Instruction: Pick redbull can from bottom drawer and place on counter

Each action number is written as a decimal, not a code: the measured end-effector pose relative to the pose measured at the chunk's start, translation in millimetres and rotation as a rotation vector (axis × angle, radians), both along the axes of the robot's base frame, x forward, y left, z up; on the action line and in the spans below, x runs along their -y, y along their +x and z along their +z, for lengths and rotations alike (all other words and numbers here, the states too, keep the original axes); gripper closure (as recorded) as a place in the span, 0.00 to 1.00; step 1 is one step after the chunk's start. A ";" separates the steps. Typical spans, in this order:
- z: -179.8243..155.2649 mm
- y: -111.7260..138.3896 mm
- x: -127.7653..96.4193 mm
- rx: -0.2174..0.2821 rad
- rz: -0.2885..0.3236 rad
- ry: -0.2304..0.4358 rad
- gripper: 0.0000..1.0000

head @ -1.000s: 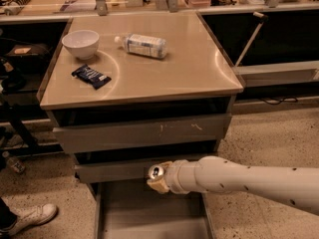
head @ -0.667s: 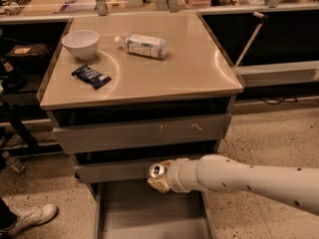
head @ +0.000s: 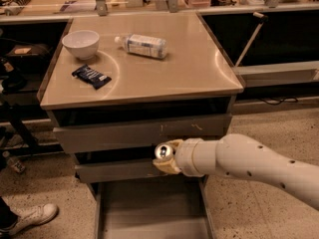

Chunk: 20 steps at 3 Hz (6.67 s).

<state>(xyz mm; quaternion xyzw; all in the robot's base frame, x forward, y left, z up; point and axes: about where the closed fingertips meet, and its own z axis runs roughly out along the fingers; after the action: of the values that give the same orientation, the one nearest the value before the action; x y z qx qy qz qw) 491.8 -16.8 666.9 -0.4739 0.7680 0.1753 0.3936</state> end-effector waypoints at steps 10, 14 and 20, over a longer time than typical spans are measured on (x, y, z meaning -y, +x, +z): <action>331.6 84.3 35.5 0.399 -0.082 -0.022 1.00; 311.6 156.3 27.7 0.215 -0.050 0.058 1.00; 224.1 214.3 4.9 -0.054 0.070 0.004 0.81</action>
Offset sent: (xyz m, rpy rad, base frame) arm 0.0007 -0.0052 0.0450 -0.0057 -0.0450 0.0163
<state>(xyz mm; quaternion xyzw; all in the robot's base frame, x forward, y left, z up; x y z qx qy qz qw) 706.1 -21.7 891.0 -0.4947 0.7609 0.2032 0.3675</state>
